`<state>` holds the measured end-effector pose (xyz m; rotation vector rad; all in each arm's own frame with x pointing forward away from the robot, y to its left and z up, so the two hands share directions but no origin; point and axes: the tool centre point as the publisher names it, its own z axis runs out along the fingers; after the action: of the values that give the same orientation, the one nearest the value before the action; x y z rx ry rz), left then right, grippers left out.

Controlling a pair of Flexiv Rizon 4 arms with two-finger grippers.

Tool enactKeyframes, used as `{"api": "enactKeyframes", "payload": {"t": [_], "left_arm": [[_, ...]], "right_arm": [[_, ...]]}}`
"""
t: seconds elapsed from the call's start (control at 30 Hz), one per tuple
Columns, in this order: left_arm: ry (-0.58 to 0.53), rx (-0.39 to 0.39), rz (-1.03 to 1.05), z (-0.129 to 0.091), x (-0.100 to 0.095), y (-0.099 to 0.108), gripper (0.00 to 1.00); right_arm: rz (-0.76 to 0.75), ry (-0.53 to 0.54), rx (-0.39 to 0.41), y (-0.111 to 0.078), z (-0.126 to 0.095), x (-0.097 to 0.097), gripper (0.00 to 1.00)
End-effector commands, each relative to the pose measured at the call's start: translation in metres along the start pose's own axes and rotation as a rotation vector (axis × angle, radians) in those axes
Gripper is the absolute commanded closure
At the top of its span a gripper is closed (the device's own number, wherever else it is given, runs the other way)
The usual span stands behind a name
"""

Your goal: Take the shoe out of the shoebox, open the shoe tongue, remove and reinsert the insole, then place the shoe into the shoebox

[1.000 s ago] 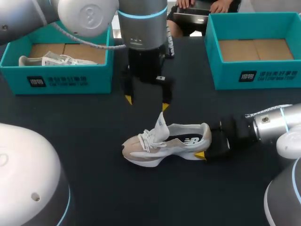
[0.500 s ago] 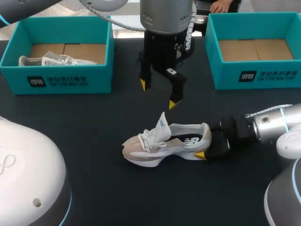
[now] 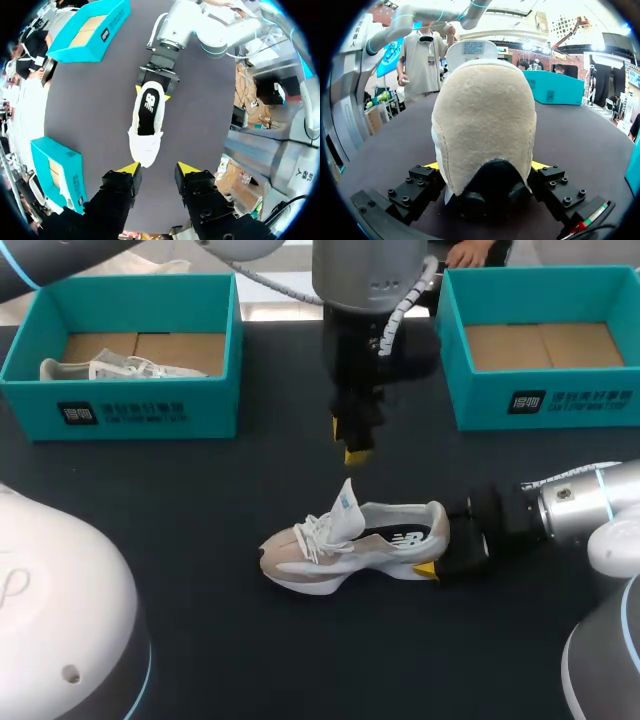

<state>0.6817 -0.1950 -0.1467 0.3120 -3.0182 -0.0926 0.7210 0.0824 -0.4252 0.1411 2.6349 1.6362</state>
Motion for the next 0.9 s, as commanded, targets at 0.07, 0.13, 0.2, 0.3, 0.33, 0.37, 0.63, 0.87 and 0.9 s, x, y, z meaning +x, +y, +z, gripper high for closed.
{"api": "enactKeyframes", "payload": {"t": [0.07, 0.13, 0.2, 0.3, 0.33, 0.37, 0.63, 0.87, 0.9], "left_arm": [[0.034, -0.015, 0.586, 0.0, -0.003, 0.0, 1.0], [0.034, -0.015, 0.586, 0.0, -0.003, 0.0, 1.0], [0.034, -0.015, 0.586, 0.0, -0.003, 0.0, 1.0], [0.107, -0.015, 0.547, 0.03, -0.002, -0.014, 1.0], [0.123, -0.003, 0.541, 0.035, -0.002, -0.017, 1.0], [0.139, -0.012, 0.514, 0.046, -0.001, -0.023, 1.0], [0.154, 0.064, 0.421, 0.084, 0.004, -0.051, 1.0], [0.138, 0.051, 0.355, 0.115, -0.002, -0.076, 1.0], [0.145, 0.056, 0.346, 0.12, -0.002, -0.077, 1.0]], "right_arm": [[0.001, 0.0, 0.003, -0.003, 0.004, -0.002, 1.0], [0.001, 0.0, 0.003, -0.003, 0.004, -0.002, 1.0], [0.001, 0.0, 0.003, -0.003, 0.004, -0.002, 1.0], [0.001, 0.0, 0.003, -0.003, 0.004, -0.002, 1.0], [0.001, 0.0, 0.003, -0.003, 0.004, -0.002, 1.0], [0.001, 0.0, 0.003, -0.003, 0.004, -0.002, 1.0], [0.001, 0.0, 0.003, -0.003, 0.004, -0.002, 1.0], [0.001, 0.0, 0.003, -0.003, 0.004, -0.002, 1.0], [0.001, 0.0, 0.003, -0.003, 0.004, -0.002, 1.0]]}}
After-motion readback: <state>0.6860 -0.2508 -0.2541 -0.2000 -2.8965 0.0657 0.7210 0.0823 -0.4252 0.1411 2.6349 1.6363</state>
